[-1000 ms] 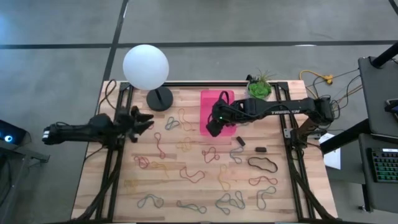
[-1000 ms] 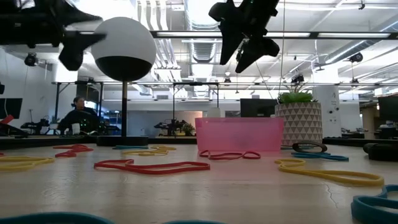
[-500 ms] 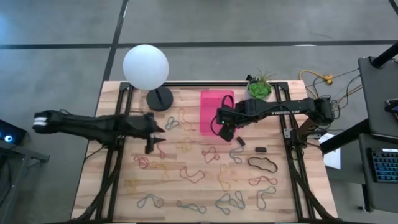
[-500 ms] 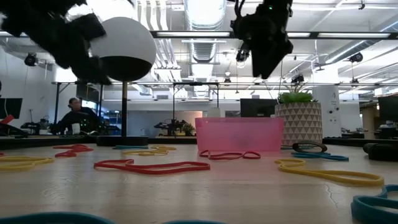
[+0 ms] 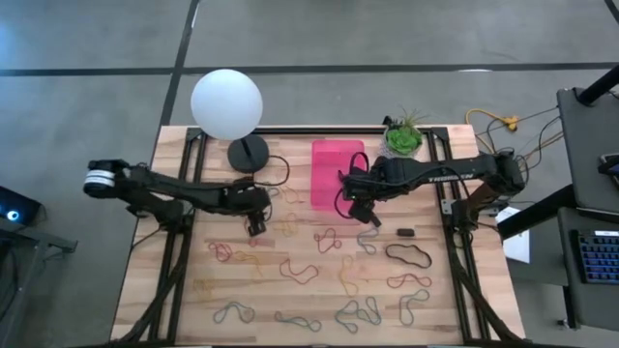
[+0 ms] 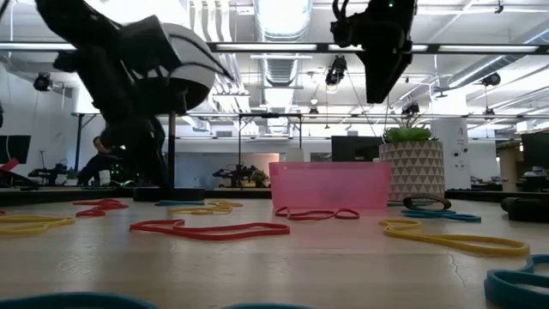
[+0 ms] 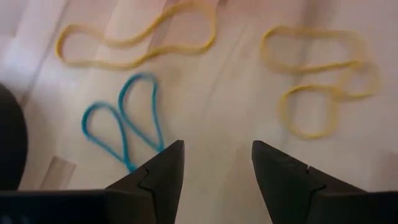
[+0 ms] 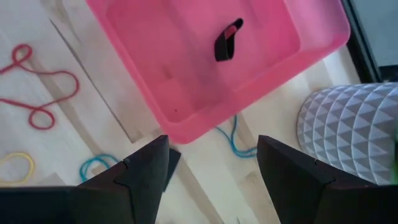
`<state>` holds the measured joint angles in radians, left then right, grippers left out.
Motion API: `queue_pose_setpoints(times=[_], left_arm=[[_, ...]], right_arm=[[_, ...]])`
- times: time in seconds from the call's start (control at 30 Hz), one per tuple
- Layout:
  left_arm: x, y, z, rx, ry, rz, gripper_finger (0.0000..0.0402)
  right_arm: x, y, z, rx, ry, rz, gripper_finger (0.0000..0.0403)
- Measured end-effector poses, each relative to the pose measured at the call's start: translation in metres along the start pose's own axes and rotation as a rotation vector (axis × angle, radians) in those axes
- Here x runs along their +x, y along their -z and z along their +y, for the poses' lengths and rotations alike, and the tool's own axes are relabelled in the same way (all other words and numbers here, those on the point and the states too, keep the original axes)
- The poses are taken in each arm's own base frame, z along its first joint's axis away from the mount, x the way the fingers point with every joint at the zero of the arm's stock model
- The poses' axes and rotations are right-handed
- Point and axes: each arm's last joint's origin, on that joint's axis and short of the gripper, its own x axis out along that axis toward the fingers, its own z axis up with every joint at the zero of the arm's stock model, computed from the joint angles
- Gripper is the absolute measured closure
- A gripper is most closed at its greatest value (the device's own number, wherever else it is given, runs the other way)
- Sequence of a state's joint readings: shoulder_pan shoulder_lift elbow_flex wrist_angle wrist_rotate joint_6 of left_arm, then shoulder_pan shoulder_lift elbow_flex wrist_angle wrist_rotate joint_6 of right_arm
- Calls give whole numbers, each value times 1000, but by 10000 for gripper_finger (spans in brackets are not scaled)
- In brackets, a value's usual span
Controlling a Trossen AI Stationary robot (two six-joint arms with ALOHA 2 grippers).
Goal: Pick and place rubber bands into bin
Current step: Put the blue rubber band into the pink bin
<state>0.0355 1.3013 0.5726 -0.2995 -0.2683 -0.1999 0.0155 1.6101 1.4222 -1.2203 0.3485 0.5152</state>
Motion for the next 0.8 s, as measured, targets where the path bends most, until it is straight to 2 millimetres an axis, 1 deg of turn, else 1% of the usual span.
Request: queue_pose_setpoints(times=[0.1, 0.17, 0.33, 0.43, 0.5, 0.67, 0.8], left_arm=[[8, -5, 6, -22, -26, 30, 228], [12, -4, 11, -34, -46, 69, 228], [10, -11, 23, -77, -41, 37, 228], [11, -9, 33, -100, -31, 63, 228], [12, -10, 38, -116, 12, 60, 228], [21, -8, 40, -78, 35, 93, 228], [32, -6, 39, -58, 25, 126, 228]], right_arm=[[-1, 7, -2, -4, 8, -3, 172], [-1, 12, -5, -5, 12, -1, 172], [2, 27, -11, 43, 21, 13, 172], [5, 38, -15, 83, 24, 18, 172], [7, 44, -16, 105, 20, 12, 172], [9, 61, -22, 195, -7, -19, 172], [7, 74, -27, 277, -33, -46, 172]])
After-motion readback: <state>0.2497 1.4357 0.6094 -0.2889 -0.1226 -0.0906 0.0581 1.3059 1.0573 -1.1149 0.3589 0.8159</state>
